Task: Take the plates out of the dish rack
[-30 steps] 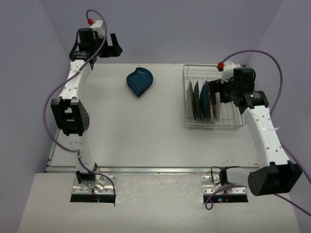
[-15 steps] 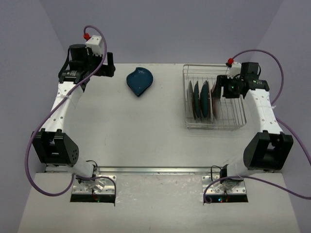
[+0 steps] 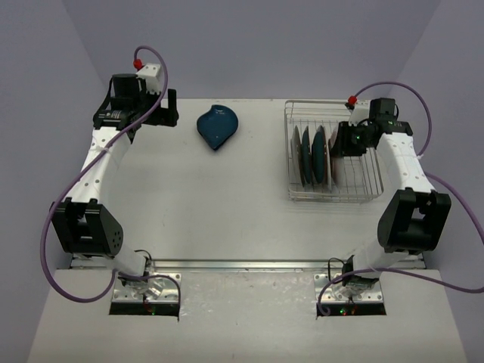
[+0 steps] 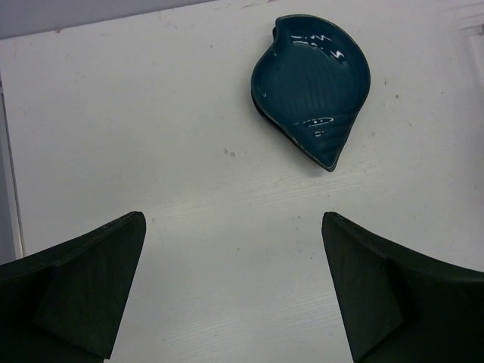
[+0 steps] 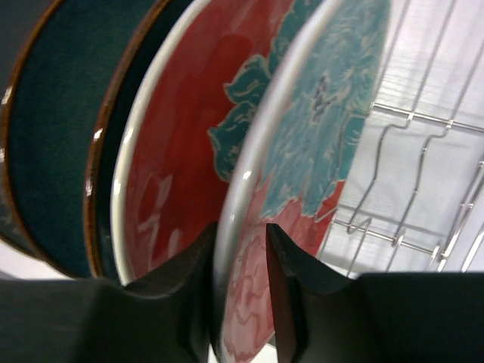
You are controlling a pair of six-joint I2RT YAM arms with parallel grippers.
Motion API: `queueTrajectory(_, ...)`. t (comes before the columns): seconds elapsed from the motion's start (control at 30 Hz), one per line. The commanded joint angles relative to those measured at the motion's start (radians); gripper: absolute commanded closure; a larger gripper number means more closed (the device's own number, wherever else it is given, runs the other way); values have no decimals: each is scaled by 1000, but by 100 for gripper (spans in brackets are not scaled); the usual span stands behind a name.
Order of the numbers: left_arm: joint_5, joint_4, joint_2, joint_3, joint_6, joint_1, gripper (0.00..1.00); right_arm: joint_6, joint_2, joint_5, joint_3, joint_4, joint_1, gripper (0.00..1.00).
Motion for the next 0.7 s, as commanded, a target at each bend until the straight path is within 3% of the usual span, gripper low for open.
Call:
queueTrajectory(0.0,2,-13,1,41,1,4,0,39,24,-103,80,-45,-30,75)
queueTrajectory(0.07,14,-21,16,49,-7,7,0,62,27,-148,77,-65,-51,88)
queueTrajectory(0.17,19,-33,38,62,-17,11,0,75,25,-203,89,-86,-77,100)
queueTrajectory(0.5,56,-46,73,81,-56,17,0,129,-32,-421,225,-127,-150,100)
queueTrajectory(0.67,64,-48,86,97,-69,17,0,90,-71,-455,339,-147,-152,100)
